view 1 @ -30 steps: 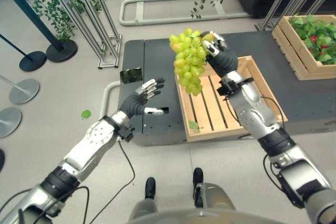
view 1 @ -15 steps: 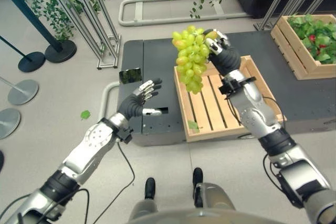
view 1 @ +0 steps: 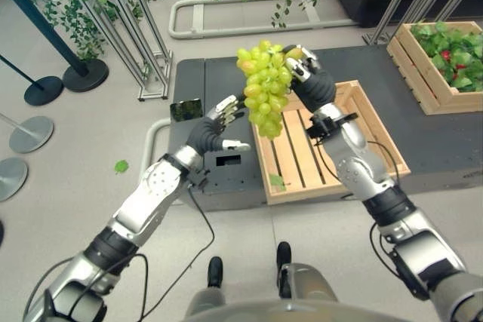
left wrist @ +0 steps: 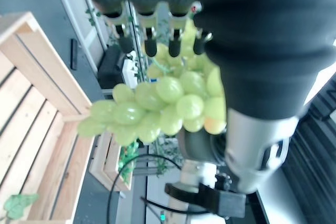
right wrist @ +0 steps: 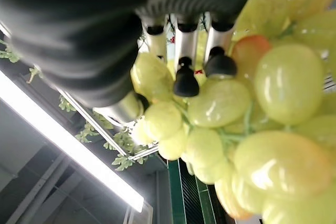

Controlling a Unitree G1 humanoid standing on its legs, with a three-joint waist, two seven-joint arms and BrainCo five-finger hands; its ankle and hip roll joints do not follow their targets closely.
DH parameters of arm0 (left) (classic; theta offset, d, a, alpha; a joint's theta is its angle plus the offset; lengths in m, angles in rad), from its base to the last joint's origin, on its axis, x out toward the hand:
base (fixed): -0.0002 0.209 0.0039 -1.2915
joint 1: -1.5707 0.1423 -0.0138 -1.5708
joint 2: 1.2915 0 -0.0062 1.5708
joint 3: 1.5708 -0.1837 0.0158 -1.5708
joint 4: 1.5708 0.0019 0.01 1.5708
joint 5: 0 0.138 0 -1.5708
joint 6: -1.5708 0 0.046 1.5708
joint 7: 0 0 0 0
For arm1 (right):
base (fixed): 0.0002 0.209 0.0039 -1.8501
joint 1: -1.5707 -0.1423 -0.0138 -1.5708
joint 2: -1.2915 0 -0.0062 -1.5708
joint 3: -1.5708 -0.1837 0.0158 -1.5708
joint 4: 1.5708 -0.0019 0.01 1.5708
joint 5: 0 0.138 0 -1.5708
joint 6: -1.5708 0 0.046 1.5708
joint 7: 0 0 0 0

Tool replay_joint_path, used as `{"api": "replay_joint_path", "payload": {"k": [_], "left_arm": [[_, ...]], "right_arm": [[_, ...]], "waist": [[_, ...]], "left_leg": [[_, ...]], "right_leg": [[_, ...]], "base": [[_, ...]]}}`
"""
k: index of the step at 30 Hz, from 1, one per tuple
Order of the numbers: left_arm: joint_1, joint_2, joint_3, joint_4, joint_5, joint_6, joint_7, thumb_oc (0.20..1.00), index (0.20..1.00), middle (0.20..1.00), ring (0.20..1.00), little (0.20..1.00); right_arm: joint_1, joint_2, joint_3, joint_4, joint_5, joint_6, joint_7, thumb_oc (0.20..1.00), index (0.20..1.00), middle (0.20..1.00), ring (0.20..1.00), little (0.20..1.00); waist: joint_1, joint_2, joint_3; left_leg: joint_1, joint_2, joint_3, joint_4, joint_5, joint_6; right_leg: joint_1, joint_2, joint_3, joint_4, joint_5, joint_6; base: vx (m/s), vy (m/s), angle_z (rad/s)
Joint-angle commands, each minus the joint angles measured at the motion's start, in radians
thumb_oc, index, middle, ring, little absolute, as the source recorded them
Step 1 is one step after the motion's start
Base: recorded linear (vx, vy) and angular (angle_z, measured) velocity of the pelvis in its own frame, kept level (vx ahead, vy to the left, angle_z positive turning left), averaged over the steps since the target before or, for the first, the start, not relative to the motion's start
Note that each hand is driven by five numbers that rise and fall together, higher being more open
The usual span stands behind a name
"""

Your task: Pick up the fruits from the basket on one side to the basket on the other side

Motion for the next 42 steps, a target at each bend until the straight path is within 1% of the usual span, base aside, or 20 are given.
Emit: {"api": "replay_joint_path", "payload": {"k": [1,10,24,42], "left_arm": [[-0.05,0.004,-0.013,0.006,0.027,-0.052,0.008,1.0,1.0,1.0,1.0,1.0],[-0.068,-0.036,-0.031,0.014,0.046,-0.05,0.017,1.0,1.0,1.0,1.0,1.0],[-0.084,-0.035,-0.056,0.004,0.049,-0.046,-0.001,1.0,1.0,1.0,1.0,1.0],[-0.102,-0.068,-0.071,-0.004,0.04,-0.044,0.0,1.0,1.0,1.0,1.0,1.0]], "right_arm": [[-0.078,0.061,-0.016,-0.087,-0.001,-0.058,0.029,0.2,0.2,0.2,0.2,0.2],[-0.069,0.092,0.009,-0.084,0.004,-0.049,0.037,0.2,0.2,0.2,0.2,0.2],[-0.099,0.098,0.033,-0.081,-0.01,-0.047,0.036,0.2,0.2,0.2,0.2,0.2],[-0.064,0.129,0.067,-0.083,-0.017,-0.03,0.045,0.2,0.2,0.2,0.2,0.2]], "waist": [[-0.019,-0.068,-0.062],[-0.024,-0.067,-0.065],[-0.026,-0.068,-0.071],[-0.029,-0.068,-0.07]], "left_leg": [[0.102,-0.026,-0.014,0.004,-0.123,0.053],[0.102,-0.029,-0.014,0.005,-0.125,0.056],[0.104,-0.032,-0.014,0.004,-0.127,0.058],[0.102,-0.037,-0.017,0.005,-0.129,0.062]], "right_leg": [[0.048,-0.079,0.024,-0.008,0.008,0.151],[0.05,-0.078,0.027,-0.01,0.008,0.149],[0.052,-0.08,0.029,-0.015,0.009,0.15],[0.052,-0.085,0.032,-0.01,0.007,0.15]], "base": [[0.0,0.0,0.0],[0.0,0.0,0.0],[0.0,0.0,0.0],[0.0,0.0,0.0]]}}
